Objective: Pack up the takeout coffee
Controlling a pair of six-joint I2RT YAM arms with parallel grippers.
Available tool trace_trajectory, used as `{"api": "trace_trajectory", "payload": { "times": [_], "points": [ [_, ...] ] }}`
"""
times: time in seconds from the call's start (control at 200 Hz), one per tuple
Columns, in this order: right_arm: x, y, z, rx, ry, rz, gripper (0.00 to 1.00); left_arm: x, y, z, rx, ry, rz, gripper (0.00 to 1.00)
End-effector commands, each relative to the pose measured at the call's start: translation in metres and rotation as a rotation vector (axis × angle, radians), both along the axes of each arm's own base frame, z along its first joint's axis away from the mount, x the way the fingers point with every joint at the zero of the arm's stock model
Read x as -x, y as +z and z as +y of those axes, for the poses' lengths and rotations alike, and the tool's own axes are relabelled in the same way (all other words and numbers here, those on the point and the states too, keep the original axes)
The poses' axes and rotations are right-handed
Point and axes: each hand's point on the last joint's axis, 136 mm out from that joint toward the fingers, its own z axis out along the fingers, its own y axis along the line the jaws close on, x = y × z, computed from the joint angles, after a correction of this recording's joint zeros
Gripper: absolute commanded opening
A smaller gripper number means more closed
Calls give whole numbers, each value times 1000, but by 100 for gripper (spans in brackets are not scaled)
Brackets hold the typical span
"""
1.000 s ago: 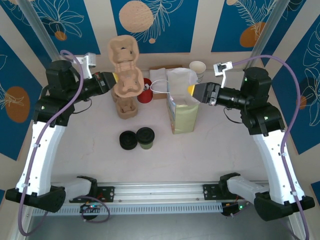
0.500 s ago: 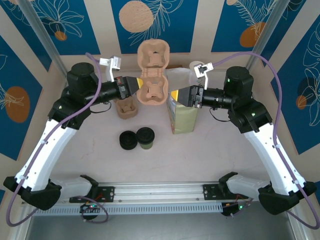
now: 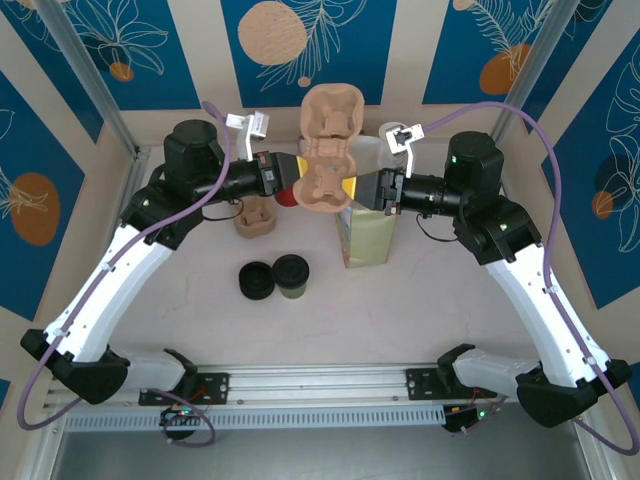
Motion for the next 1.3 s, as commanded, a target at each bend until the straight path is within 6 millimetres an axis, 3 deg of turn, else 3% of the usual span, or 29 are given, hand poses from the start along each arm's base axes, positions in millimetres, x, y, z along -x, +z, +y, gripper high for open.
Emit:
{"api": "trace_trajectory", "payload": {
  "times": [0.0, 0.08, 0.24, 0.39, 0.515, 0.83, 1.05, 1.295],
  "points": [
    [-2, 9, -2, 11, -22, -39, 17, 2, 19, -3, 26, -5, -56, 15],
    [-5, 7, -6, 25, -45, -33, 0, 3, 20, -4, 16, -13, -71, 18],
    [-12, 3, -25, 67, -125, 6, 0, 3, 30, 2, -81, 19, -181, 42],
    [-12, -1, -45, 114, -185, 75, 0, 6, 47, 4, -210, 18, -384, 50],
    [-4, -7, -55, 173, -198, 133, 0, 15, 52, -8, -308, -80, -567, 54],
    [24, -37, -61, 274, -140, 305, 0, 30, 22, -55, -427, -380, -832, 55],
    [47, -51, -55, 307, -34, 367, 0, 42, -8, -70, -515, -508, -897, 60],
    [50, -61, -51, 347, -21, 399, 0, 38, -43, -77, -680, -551, -890, 62]
  ]
}}
